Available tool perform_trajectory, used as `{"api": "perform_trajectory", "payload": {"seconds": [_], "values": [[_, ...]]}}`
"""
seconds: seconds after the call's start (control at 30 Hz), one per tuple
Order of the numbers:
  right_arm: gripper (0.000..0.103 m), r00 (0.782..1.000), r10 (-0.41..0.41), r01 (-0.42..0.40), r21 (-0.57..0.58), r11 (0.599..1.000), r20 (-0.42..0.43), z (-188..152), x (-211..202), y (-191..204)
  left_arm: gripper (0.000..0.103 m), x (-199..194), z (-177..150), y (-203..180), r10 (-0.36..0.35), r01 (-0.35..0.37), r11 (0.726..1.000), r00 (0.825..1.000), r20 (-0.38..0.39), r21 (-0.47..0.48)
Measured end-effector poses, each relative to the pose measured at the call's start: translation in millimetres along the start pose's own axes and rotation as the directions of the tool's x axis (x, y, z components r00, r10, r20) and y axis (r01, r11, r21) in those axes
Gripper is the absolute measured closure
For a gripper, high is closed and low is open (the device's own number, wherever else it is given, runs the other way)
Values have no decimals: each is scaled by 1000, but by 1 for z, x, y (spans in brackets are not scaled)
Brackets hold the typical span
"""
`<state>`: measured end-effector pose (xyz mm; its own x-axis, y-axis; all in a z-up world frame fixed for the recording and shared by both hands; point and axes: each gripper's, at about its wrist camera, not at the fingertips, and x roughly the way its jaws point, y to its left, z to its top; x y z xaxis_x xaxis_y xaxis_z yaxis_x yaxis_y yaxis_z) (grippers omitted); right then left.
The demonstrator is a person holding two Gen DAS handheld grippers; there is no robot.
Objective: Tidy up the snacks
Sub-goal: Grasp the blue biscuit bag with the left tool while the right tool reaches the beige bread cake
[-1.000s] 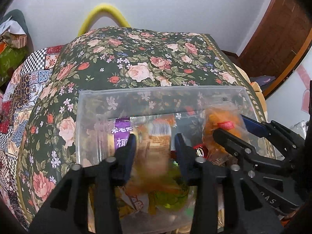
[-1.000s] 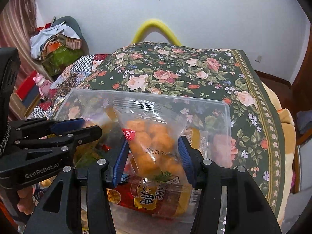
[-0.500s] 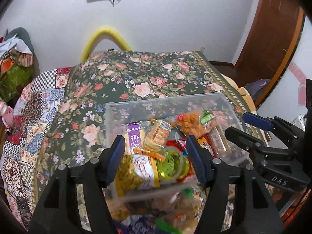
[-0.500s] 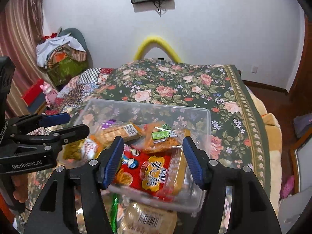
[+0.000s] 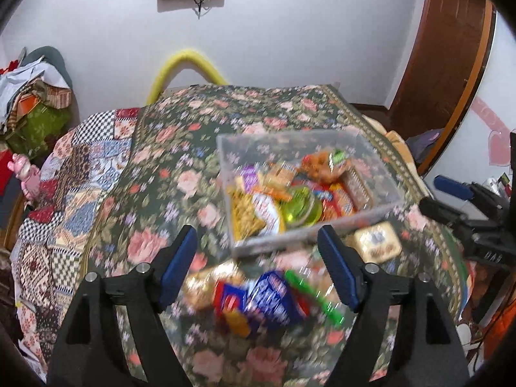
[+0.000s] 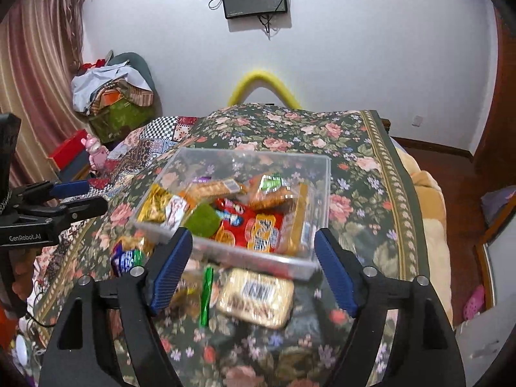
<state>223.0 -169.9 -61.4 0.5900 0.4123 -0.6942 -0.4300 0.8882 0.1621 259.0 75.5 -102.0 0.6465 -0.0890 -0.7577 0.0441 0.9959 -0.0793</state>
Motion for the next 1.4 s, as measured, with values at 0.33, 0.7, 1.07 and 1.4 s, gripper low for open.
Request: {"api": "perform_trajectory", "payload": {"seconds": [0.33,0.7,1.07,1.4], "values": [[26,997,-11,13,14,1000,-80,-41,4,-3,23,15,-59,18,-9,4,999,994,-105,-46],[18,988,-16,22,40,999,-153,-66,24,-6,14,55,-85,14,-45,23,992,983,-179,-126],[15,984,-13,22,51,998,-178,-64,46,-4,8,78,-82,2,-44,23,993,982,-183,-115],[14,977,2,13,72,997,-211,-64,68,3,5,95,-87,-3,-52,28,993,978,-204,-117]]}}
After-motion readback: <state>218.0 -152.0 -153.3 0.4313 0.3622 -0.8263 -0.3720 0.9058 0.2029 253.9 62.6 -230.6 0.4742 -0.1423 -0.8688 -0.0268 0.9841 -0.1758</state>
